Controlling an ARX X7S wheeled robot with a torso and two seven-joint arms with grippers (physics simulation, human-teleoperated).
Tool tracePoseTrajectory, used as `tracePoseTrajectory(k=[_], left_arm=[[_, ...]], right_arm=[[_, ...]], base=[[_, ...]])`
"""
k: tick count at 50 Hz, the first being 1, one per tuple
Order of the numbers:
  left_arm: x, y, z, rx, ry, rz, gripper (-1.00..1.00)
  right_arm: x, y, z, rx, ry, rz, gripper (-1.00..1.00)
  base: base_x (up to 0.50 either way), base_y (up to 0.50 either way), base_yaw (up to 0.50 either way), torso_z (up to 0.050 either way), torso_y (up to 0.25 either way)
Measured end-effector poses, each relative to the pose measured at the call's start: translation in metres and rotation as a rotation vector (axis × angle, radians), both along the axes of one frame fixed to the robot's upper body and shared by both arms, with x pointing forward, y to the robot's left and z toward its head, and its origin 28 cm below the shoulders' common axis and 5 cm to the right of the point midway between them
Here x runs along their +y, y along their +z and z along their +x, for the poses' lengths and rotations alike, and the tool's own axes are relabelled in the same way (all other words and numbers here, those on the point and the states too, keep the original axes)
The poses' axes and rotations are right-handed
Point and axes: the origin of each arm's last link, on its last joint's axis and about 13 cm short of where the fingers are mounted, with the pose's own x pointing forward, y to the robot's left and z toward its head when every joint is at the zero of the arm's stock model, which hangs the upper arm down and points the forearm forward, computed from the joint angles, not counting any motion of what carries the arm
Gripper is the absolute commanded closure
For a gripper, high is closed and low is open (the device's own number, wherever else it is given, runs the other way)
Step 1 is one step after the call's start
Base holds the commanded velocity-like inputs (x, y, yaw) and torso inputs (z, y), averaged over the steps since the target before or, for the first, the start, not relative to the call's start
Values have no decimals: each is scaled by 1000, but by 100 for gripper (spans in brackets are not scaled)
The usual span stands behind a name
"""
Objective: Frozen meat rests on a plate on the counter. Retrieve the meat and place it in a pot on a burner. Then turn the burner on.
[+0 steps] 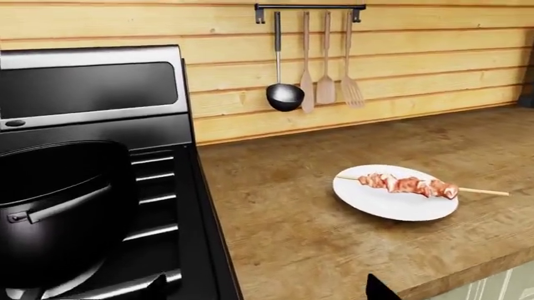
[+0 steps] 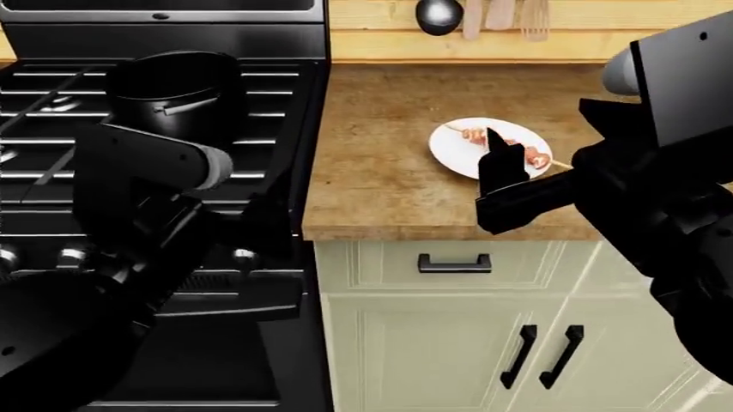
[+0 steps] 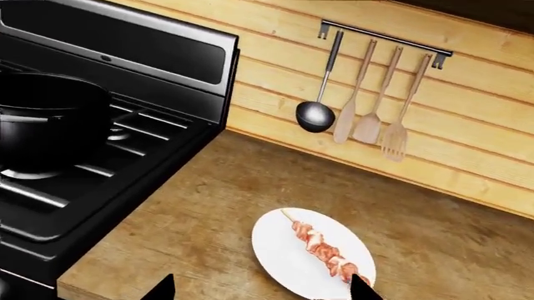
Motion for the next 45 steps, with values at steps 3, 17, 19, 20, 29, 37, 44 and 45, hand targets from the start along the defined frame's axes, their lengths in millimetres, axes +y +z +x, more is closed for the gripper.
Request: tracePoseTrajectory(k=[3, 17, 19, 20, 29, 37, 44, 45], left_arm=[[0, 1, 0, -5, -5, 1, -100], [0, 3, -1, -18, -20, 14, -100], [0, 2, -1, -17, -23, 20, -100], [0, 2, -2, -16, -25, 23, -100], [-2, 0, -2, -14, -35, 32, -100], [-3, -2, -3, -10, -47, 23, -100], [-4, -3, -3, -6, -58, 15, -100], [-4, -3, -3, -7, -60, 15, -100]], right_arm=[[-1, 1, 0, 6, -1, 3, -100], [-3, 4, 1, 16, -4, 8, -100], [-4, 4, 1, 15, -6, 10, -100], [-5, 5, 1, 15, -8, 10, -100], [-8, 8, 2, 20, -11, 5, -100], [-11, 9, 1, 30, -9, 8, -100], [-14, 6, -1, 40, -11, 17, -100], [-14, 7, -1, 44, -7, 15, -100]], base=[[500, 0, 0, 0, 0], [500, 0, 0, 0, 0], [500, 0, 0, 0, 0], [500, 0, 0, 0, 0], [500, -12, 0, 0, 2], [500, -27, 0, 0, 0], [292, -6, 0, 0, 3], [0, 0, 0, 0, 0]])
